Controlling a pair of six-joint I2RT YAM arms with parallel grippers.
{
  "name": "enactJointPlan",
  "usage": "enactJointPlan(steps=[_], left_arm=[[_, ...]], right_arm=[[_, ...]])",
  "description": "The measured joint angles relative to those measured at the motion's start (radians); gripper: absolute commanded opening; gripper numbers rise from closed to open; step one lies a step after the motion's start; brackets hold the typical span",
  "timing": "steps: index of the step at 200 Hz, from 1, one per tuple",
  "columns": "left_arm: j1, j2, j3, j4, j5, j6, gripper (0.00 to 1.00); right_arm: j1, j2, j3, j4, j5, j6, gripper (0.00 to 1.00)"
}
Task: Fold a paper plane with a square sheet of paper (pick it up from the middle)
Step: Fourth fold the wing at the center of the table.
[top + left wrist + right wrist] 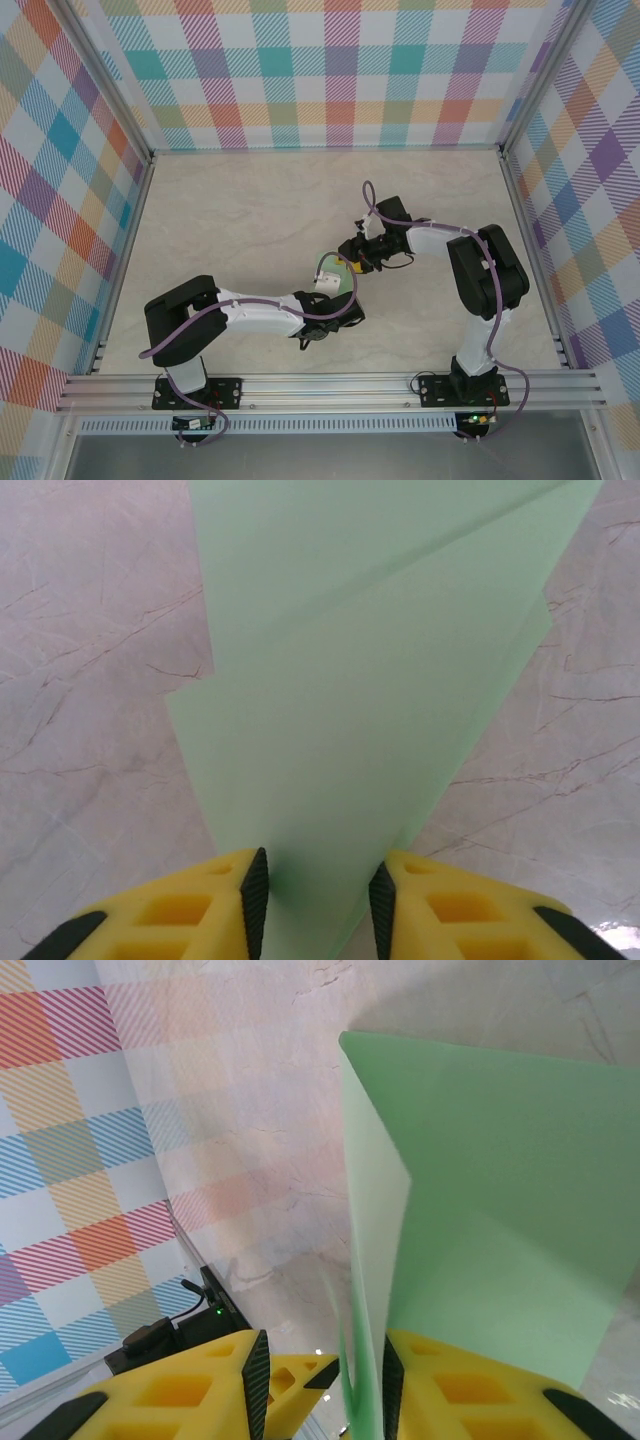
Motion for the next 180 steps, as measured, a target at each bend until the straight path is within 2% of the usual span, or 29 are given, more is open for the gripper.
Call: enactJointPlan(steps=[59,130,180], left_arm=[[0.0,0.0,-0.019,0.017,0.009,0.0,0.32],[0.001,-0.005,-0.051,0.05,0.014,0.0,0.19],[0.001,-0.022,-0.067,0.069,0.018,0.009,0.27]], right_arm=[[0.0,0.0,0.0,-0.002,0.0,0.0,0.33],[0.0,0.0,0.0,-0.003,0.0,0.0,0.33],[0.0,0.0,0.0,-0.002,0.0,0.0,0.33]])
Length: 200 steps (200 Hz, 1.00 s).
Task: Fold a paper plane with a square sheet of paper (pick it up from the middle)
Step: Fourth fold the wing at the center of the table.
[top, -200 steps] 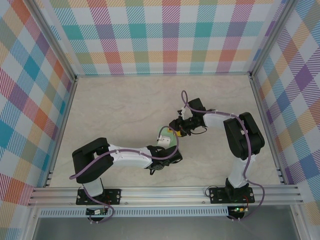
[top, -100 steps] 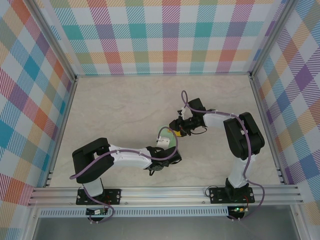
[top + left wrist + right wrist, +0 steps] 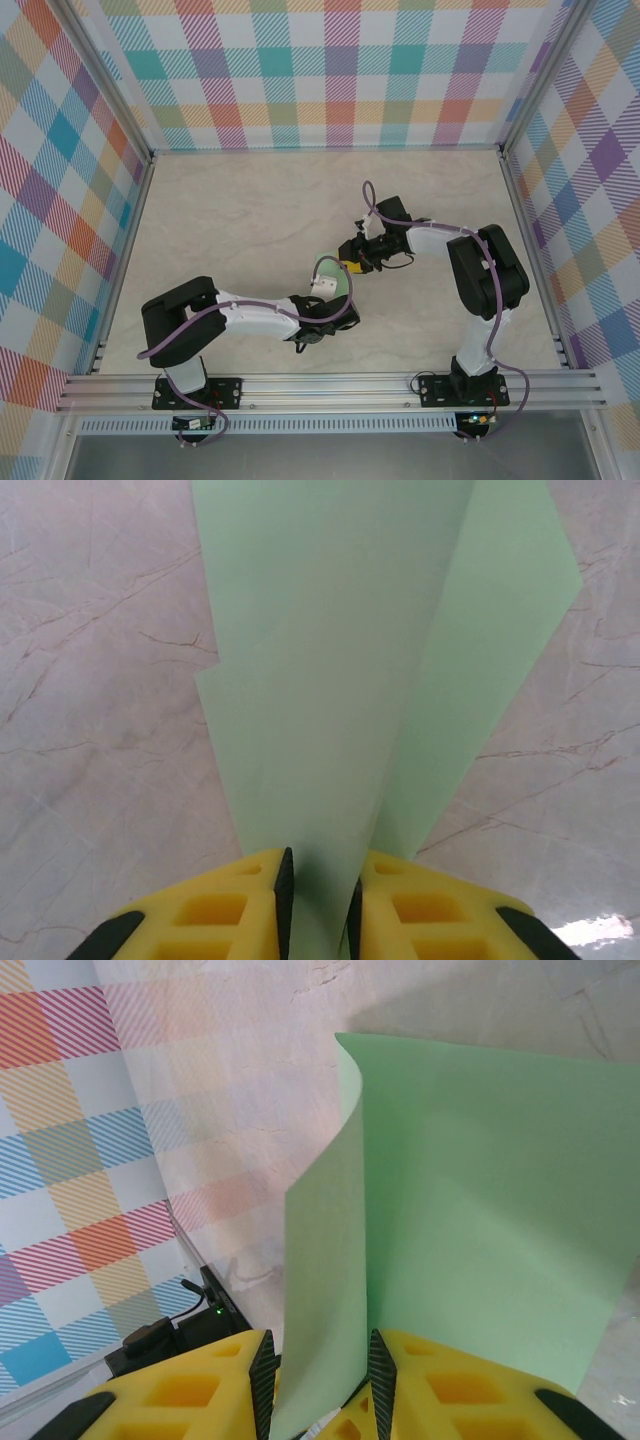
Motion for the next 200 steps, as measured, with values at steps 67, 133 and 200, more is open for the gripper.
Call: enactJointPlan(steps=[67,133,200], left_arm=[[0.005,-0.032,-0.011,0.032,0.0,0.01,0.19],[0.016,-0.033,-0.016,0.041,0.01,0.026,0.07],[0.087,-0.131,-0.134,0.194,0.149,0.101,0.04]], right_arm=[[0.0,0.0,0.0,0.0,0.0,0.0,0.33],[0.0,0.0,0.0,-0.002,0.001,0.0,0.35],[-0.033,-0.094,-0.017,-0.063,0.103,-0.008,0.49]])
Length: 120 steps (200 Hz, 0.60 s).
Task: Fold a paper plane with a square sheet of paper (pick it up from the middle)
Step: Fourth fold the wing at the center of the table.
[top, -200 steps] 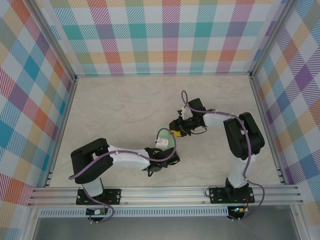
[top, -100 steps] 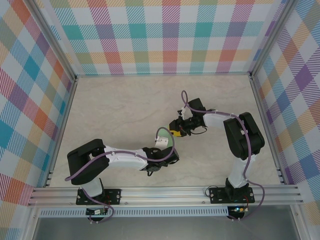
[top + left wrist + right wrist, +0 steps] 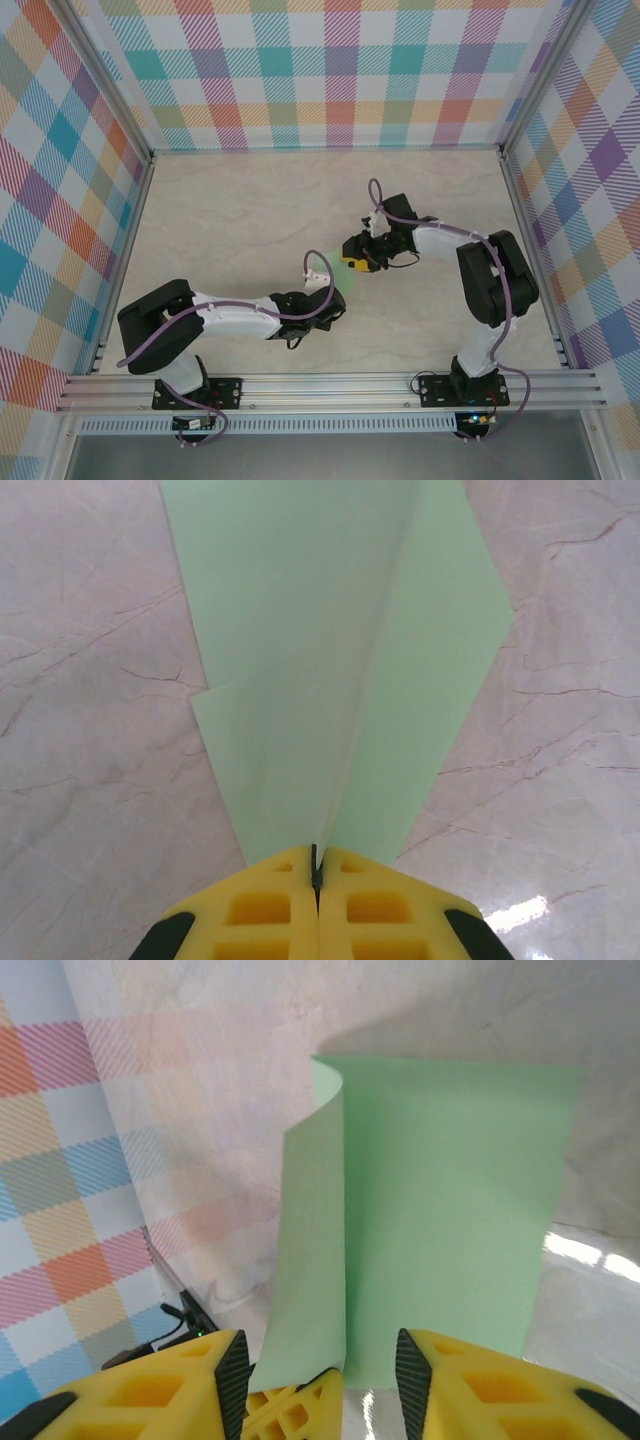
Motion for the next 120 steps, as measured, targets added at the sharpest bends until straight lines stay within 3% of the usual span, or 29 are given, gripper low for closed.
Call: enactJointPlan(steps=[55,120], left_arm=[[0.078,-0.045,-0.097,0.163,0.191,0.061,0.04],[0.151,-0.045,-0.162,0.308,0.35,0.071,0.03]], right_arm=[[-0.029,-0.177,-0.08,-0.017,0.087,0.0,0.54],[-0.023,-0.2,-0.171,0.005,0.056,0.006,0.4]])
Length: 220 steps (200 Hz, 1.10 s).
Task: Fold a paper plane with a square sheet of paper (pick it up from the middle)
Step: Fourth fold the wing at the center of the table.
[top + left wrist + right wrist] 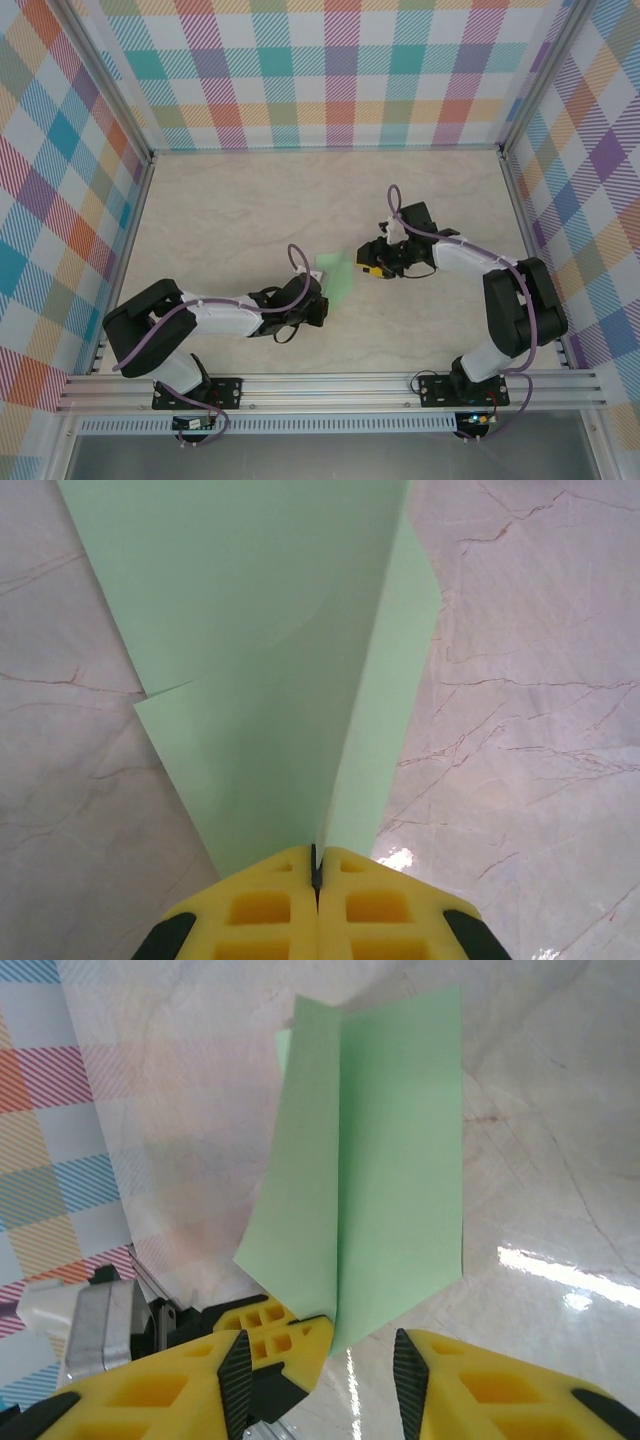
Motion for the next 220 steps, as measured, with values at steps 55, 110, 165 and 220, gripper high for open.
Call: enactJointPlan(steps=[55,110,165,220], left_arm=[[0.061,0.0,-0.05,0.096,0.113,-0.005,0.03],[0.125,0.002,-0.094,0.171,0.219,-0.034,0.03],[0.18,0.053,-0.095,0.247,0.327,-0.066,0.03],[0.205,0.078,-0.096,0.295,0.391,-0.096,0.03]], right_arm=[[0.055,0.002,-0.026,0.06,-0.028,0.021,0.27],[0.119,0.041,-0.026,0.115,-0.044,0.043,0.2],[0.15,0.093,-0.025,0.177,-0.063,0.082,0.16],[0.176,0.148,0.009,0.222,-0.069,0.111,0.15]])
